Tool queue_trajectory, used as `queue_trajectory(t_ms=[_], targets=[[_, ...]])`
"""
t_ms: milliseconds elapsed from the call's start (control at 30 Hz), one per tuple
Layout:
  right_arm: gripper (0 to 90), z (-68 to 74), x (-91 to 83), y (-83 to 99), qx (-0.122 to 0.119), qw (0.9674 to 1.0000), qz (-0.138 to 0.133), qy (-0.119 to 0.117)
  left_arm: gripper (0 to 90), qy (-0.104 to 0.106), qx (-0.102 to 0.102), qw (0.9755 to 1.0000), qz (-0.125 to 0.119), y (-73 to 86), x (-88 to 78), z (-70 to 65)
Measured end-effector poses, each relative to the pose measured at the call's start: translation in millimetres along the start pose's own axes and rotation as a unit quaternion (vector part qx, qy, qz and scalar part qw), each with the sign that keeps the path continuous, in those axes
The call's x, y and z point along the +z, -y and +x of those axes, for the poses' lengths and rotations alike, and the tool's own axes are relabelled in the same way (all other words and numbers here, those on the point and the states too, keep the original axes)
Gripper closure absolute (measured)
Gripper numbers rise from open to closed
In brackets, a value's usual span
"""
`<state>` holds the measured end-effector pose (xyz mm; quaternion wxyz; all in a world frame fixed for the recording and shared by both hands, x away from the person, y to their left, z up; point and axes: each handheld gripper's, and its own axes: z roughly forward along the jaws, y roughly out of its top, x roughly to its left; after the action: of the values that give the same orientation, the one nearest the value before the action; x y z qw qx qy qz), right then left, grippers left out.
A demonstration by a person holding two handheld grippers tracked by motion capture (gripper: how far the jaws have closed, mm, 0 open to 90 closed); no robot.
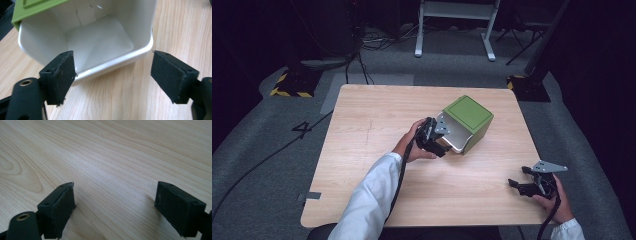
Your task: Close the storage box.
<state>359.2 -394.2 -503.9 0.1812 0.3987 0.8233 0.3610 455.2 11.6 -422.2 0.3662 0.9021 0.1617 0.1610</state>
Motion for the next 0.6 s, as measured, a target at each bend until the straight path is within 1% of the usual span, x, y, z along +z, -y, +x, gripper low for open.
queue_trajectory(t_ms=[67, 100, 233, 267, 333, 367, 400, 433, 500, 600], targets=[[16.1, 0.0, 0.0, 0.0, 0.000, 1.0000, 0.000, 0.000, 19.5, -0.007, 0.003, 1.0000, 0.005, 1.7, -2.7, -0.1], [16.1, 0.0, 0.0, 0.0, 0.000, 1.0000, 0.000, 0.000, 19.6, -0.013, 0.001, 0.9999, 0.004, 4.9, -7.7, -0.3], [16.1, 0.0, 0.0, 0.0, 0.000, 1.0000, 0.000, 0.000, 19.7, -0.015, -0.004, 0.9999, 0.003, 8.9, -13.8, 0.2], [16.1, 0.0, -0.1, 0.1, 0.000, 1.0000, 0.000, 0.000, 19.0, -0.016, -0.001, 0.9998, 0.007, 11.0, -17.2, -0.6], [16.1, 0.0, -0.2, 0.2, 0.000, 1.0000, 0.000, 0.000, 18.5, -0.018, 0.001, 0.9998, 0.009, 12.1, -18.6, -1.1], [16.1, 0.0, -0.2, 0.2, 0.000, 1.0000, 0.000, 0.000, 17.6, -0.017, 0.008, 0.9997, 0.017, 15.0, -21.8, -2.5], [16.1, 0.0, -0.2, 0.2, 0.000, 1.0000, 0.000, 0.000, 17.0, -0.017, 0.008, 0.9997, 0.017, 15.0, -21.8, -2.5], [16.1, 0.0, -0.1, 0.2, 0.000, 1.0000, 0.000, 0.000, 17.0, -0.019, 0.013, 0.9996, 0.018, 16.4, -23.1, -3.1], [16.1, 0.0, -0.1, 0.2, 0.000, 1.0000, 0.000, 0.000, 17.0, -0.020, 0.013, 0.9995, 0.019, 18.9, -25.4, -4.2], [16.1, 0.0, -0.2, 0.2, 0.000, 1.0000, 0.000, 0.000, 17.0, -0.031, 0.016, 0.9991, 0.024, 23.3, -29.6, -6.4]])
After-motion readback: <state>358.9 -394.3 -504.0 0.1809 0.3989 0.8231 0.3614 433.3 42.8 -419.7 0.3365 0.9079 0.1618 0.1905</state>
